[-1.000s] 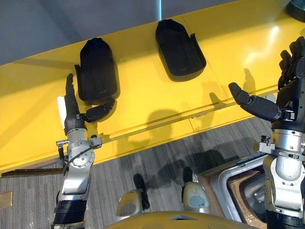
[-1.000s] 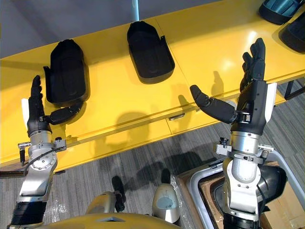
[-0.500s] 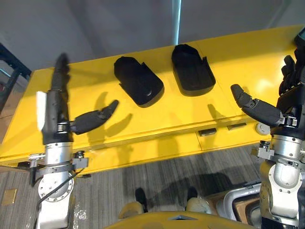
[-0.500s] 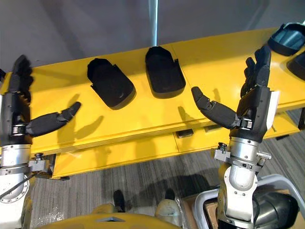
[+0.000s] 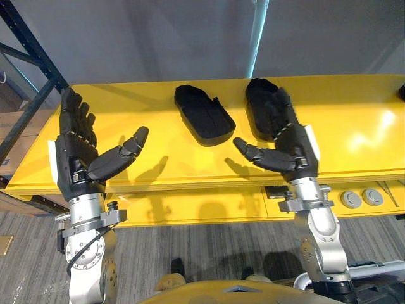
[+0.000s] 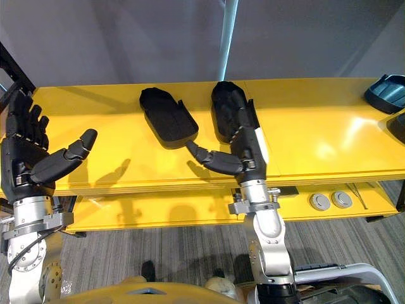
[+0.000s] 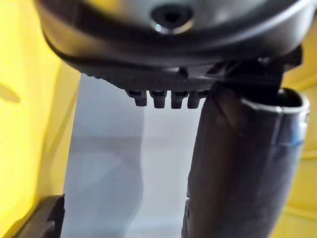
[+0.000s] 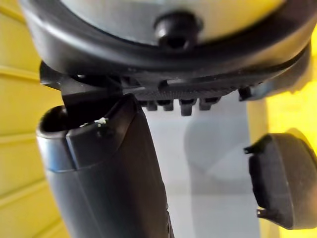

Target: Walk over and take three plastic housings, then place them on the shelf

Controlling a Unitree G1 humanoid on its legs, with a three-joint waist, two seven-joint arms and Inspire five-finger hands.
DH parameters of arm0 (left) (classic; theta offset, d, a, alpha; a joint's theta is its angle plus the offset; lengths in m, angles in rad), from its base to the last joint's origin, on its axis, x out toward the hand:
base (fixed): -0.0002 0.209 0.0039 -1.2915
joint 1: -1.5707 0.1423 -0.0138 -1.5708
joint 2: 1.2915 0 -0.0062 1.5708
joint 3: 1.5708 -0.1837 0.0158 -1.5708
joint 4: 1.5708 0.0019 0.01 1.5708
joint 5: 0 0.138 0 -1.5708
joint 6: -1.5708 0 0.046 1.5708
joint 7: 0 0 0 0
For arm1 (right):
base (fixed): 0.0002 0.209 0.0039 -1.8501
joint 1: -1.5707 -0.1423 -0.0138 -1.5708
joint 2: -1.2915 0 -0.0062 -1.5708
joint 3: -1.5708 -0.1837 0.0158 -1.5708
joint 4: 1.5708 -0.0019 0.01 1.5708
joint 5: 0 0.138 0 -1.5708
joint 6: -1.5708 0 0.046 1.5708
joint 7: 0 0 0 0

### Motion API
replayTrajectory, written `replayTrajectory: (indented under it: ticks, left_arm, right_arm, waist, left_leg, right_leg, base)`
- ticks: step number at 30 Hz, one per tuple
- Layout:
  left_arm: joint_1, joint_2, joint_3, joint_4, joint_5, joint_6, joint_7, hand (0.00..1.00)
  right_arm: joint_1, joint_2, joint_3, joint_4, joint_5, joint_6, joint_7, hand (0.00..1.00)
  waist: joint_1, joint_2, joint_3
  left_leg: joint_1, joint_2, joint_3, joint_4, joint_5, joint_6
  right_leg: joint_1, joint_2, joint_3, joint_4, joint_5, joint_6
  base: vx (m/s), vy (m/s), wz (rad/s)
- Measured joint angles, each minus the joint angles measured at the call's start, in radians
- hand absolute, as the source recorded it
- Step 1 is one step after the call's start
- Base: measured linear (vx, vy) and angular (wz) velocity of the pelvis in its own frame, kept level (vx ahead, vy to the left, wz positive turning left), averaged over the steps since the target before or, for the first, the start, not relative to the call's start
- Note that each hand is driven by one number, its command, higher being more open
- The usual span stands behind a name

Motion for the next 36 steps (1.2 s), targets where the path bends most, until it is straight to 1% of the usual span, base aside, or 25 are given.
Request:
replayTrajectory:
  ticks: [6,8,10,13,18,21,25,29,33,36]
  left_arm:
    - [-0.014,0.01,-0.064,0.049,0.001,-0.004,0.024,1.0]
    - [-0.027,0.012,-0.079,0.05,0.0,-0.004,0.04,1.0]
    - [-0.061,0.016,-0.096,0.05,0.0,-0.004,0.061,1.0]
    - [-0.105,0.016,-0.104,0.05,0.001,-0.006,0.089,1.0]
    - [-0.134,0.016,-0.122,0.05,0.0,-0.006,0.118,1.0]
    - [-0.14,0.016,-0.144,0.05,0.001,-0.006,0.122,1.0]
    - [-0.139,0.016,-0.151,0.051,0.001,-0.006,0.123,1.0]
    - [-0.138,0.016,-0.153,0.051,0.001,-0.006,0.122,1.0]
    - [-0.135,0.016,-0.154,0.051,0.001,-0.006,0.12,1.0]
    - [-0.134,0.016,-0.154,0.051,0.001,-0.006,0.119,1.0]
  right_arm:
    - [-0.154,-0.045,0.05,0.079,-0.001,0.02,0.001,1.0]
    - [-0.193,-0.045,0.062,0.079,-0.01,0.02,-0.011,1.0]
    - [-0.25,-0.048,0.068,0.08,-0.013,0.02,-0.031,1.0]
    - [-0.322,-0.052,0.069,0.093,-0.037,0.02,-0.055,1.0]
    - [-0.365,-0.067,0.067,0.1,-0.048,0.027,-0.059,1.0]
    - [-0.392,-0.068,0.067,0.124,-0.05,0.03,-0.081,1.0]
    - [-0.393,-0.067,0.067,0.132,-0.051,0.045,-0.098,1.0]
    - [-0.393,-0.067,0.067,0.132,-0.051,0.058,-0.098,1.0]
    - [-0.392,-0.066,0.067,0.132,-0.054,0.086,-0.073,1.0]
    - [-0.392,-0.066,0.068,0.132,-0.082,0.091,-0.05,1.0]
  waist:
    - [0.0,0.0,0.009]
    - [0.0,0.001,0.042]
    - [0.001,0.005,0.076]
    - [0.0,0.009,0.131]
    - [0.0,0.014,0.172]
    - [0.0,0.021,0.195]
    - [0.0,0.028,0.207]
    - [0.0,0.032,0.213]
    - [-0.001,0.034,0.215]
    - [-0.001,0.034,0.218]
  left_leg:
    - [-0.053,0.001,-0.002,0.003,0.017,0.001]
    - [-0.056,0.002,-0.002,0.003,0.021,0.001]
    - [-0.091,0.002,-0.004,0.003,0.028,0.004]
    - [-0.114,0.001,-0.004,0.004,0.038,0.007]
    - [-0.121,0.0,-0.01,0.004,0.043,0.007]
    - [-0.123,0.0,-0.016,0.004,0.043,0.007]
    - [-0.123,0.0,-0.019,0.004,0.043,0.007]
    - [-0.123,0.001,-0.022,0.004,0.043,0.006]
    - [-0.122,0.002,-0.024,0.004,0.044,0.006]
    - [-0.12,0.002,-0.026,0.004,0.044,0.005]
  right_leg:
    - [-0.054,0.002,0.001,0.0,0.017,-0.007]
    - [-0.057,0.003,0.002,0.0,0.021,-0.009]
    - [-0.092,0.004,0.003,0.002,0.027,-0.01]
    - [-0.122,0.002,0.005,0.014,0.034,-0.011]
    - [-0.132,0.001,0.005,0.021,0.033,-0.012]
    - [-0.139,0.0,0.004,0.035,0.026,-0.019]
    - [-0.139,0.0,0.003,0.037,0.024,-0.02]
    - [-0.15,-0.003,0.002,0.067,0.007,-0.021]
    - [-0.151,-0.004,0.0,0.073,0.003,-0.022]
    - [-0.152,-0.004,-0.001,0.079,-0.001,-0.022]
  base:
    - [0.0,0.0,0.0]
    - [-0.03,0.001,-0.01]
    - [-0.08,0.012,0.02]
    - [-0.04,0.016,0.01]
    - [0.0,0.0,0.0]
    - [0.0,0.0,0.0]
    - [0.0,0.0,0.0]
    - [0.0,0.001,0.02]
    - [0.0,0.0,0.0]
    - [0.0,0.0,0.0]
